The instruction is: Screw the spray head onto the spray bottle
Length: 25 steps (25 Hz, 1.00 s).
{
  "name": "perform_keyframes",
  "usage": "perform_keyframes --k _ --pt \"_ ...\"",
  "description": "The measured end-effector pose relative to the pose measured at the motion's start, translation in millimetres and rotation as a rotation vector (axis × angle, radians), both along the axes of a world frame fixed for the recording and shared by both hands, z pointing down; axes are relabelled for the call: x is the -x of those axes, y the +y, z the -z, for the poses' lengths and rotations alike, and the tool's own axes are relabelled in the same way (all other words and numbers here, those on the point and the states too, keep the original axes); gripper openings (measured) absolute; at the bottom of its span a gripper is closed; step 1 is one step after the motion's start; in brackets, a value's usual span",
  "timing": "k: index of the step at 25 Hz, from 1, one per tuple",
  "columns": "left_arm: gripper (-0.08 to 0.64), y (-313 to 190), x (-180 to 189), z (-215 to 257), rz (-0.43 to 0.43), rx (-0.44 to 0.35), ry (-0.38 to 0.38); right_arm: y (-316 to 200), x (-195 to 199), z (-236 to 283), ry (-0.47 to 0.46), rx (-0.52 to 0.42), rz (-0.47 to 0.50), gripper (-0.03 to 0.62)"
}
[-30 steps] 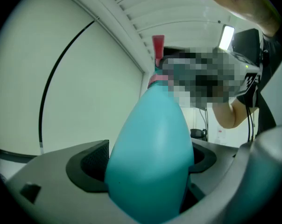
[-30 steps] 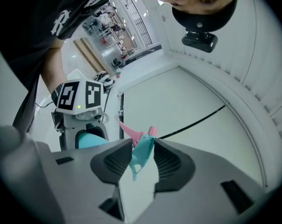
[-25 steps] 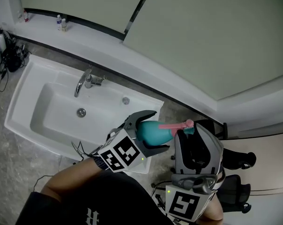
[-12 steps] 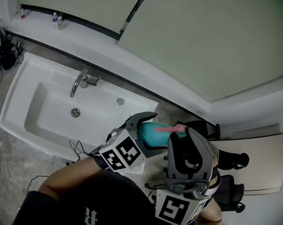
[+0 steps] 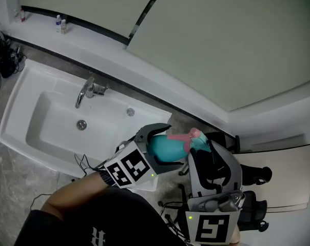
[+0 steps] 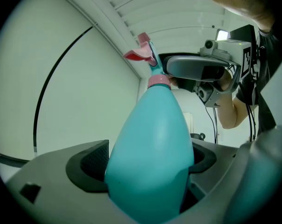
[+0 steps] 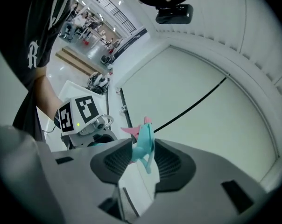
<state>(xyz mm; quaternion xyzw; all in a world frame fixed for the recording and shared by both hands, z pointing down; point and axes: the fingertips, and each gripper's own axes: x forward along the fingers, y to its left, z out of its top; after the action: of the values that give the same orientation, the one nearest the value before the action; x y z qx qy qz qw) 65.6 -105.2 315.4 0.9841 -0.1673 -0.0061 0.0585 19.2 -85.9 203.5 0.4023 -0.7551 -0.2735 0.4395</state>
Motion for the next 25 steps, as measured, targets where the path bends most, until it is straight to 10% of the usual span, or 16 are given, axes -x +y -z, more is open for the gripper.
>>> perform_keyframes --k 5,13,25 --pt "0.471 2 3 -1 -0.014 0.001 -0.013 5 -10 18 -0.326 0.098 -0.037 0.144" --pt "0.471 3 16 18 -0.062 -0.005 0.030 15 -25 22 -0.827 0.517 0.346 0.144" --pt "0.471 31 8 37 -0.207 -0.020 0.036 18 17 23 -1.056 0.682 0.754 0.144"
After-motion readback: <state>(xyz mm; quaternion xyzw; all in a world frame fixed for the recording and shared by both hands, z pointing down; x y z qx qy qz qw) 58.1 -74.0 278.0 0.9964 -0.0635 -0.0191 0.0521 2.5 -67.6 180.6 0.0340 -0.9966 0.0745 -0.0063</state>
